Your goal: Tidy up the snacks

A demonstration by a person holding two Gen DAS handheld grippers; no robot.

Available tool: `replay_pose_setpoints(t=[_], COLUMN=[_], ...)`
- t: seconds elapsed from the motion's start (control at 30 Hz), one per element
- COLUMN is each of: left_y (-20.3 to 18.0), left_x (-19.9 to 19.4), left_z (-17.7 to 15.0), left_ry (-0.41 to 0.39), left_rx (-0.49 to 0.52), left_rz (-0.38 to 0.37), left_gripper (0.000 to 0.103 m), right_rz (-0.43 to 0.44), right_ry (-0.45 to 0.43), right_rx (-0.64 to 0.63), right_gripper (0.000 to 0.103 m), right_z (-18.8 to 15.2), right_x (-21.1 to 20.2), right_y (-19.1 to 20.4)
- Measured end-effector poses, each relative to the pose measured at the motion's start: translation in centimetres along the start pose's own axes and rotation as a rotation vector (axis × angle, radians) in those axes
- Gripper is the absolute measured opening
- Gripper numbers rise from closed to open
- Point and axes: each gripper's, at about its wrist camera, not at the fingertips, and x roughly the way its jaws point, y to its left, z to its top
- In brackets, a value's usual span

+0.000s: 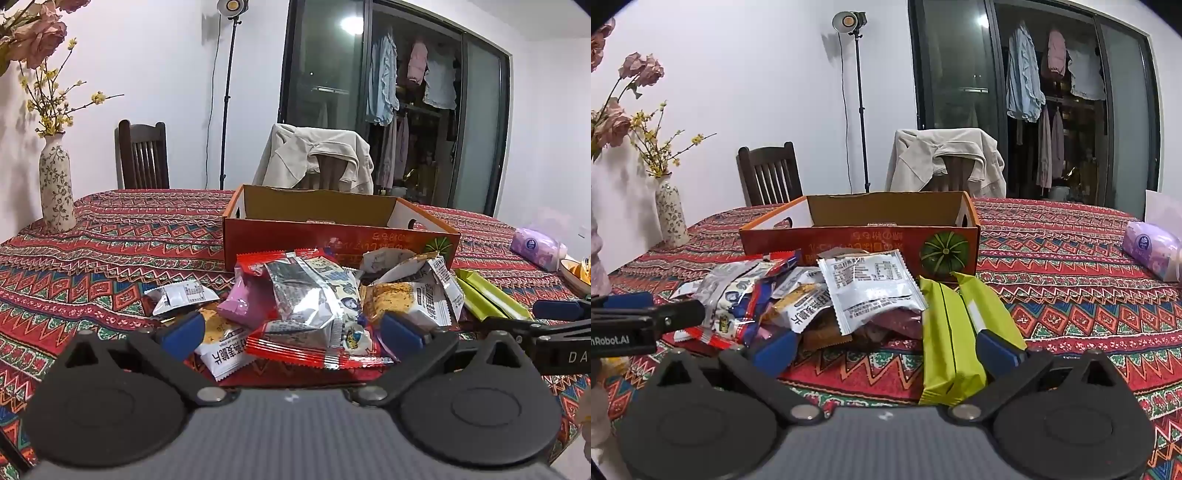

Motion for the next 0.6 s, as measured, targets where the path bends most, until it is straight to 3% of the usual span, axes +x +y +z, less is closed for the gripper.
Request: replay_pose_setpoints(t=[0.6], left_y=[0.02], left_x=[-0.17], left_z=[0.01], left_ry=[-0.005], left_rx=[-0.002], left_rz=[-0.005], left_gripper=[0.103], right_rz=[0.002], right_ry=[0.0], right_rx=[-0.002], right_gripper=[0.103], right_z=[-0.05], right_x=[-0.13], right_y=[0.27])
